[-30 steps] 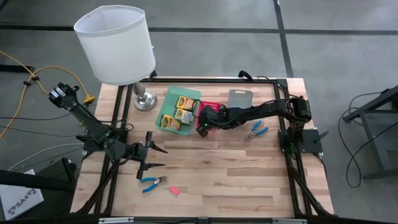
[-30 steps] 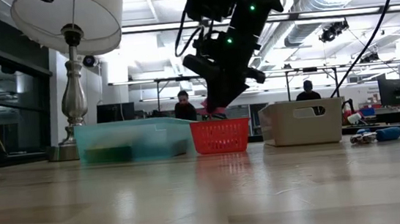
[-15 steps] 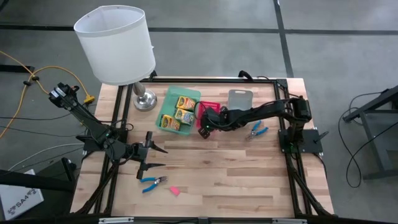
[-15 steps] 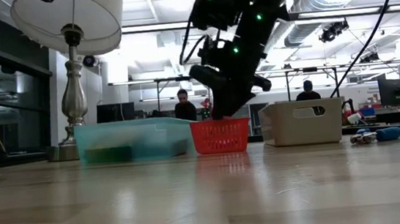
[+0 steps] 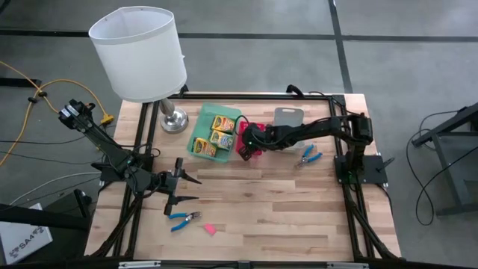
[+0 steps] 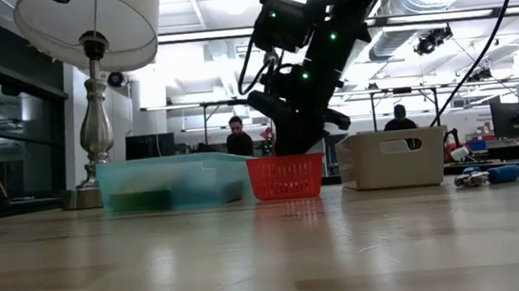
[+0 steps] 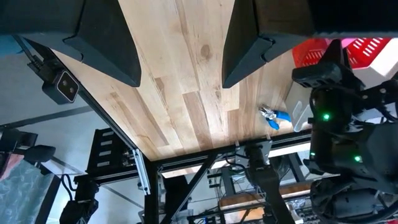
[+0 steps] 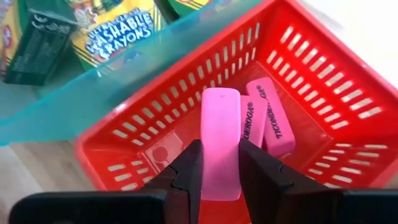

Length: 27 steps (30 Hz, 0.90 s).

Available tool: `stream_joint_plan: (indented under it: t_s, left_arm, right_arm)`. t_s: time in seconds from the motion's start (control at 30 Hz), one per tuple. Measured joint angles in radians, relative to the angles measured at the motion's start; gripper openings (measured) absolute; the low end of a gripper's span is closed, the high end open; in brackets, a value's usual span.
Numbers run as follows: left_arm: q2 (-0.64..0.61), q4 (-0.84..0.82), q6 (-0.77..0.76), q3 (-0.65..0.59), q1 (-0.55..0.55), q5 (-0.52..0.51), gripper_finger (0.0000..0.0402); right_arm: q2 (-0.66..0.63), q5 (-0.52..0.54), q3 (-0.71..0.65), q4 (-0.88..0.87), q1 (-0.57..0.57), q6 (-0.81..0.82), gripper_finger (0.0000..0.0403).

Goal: Pick & Place School Supplies
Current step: Put the pink eraser into the red bin

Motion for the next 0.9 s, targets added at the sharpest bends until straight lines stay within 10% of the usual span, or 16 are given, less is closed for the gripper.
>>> stream_joint_plan:
  t_s: [0.9]
  left_arm:
    - [0.000, 0.000, 0.000, 0.000, 0.000, 0.000, 0.0218]
  right_arm:
    - [0.000, -0.051, 0.000, 0.007, 0.002, -0.019, 0.0082]
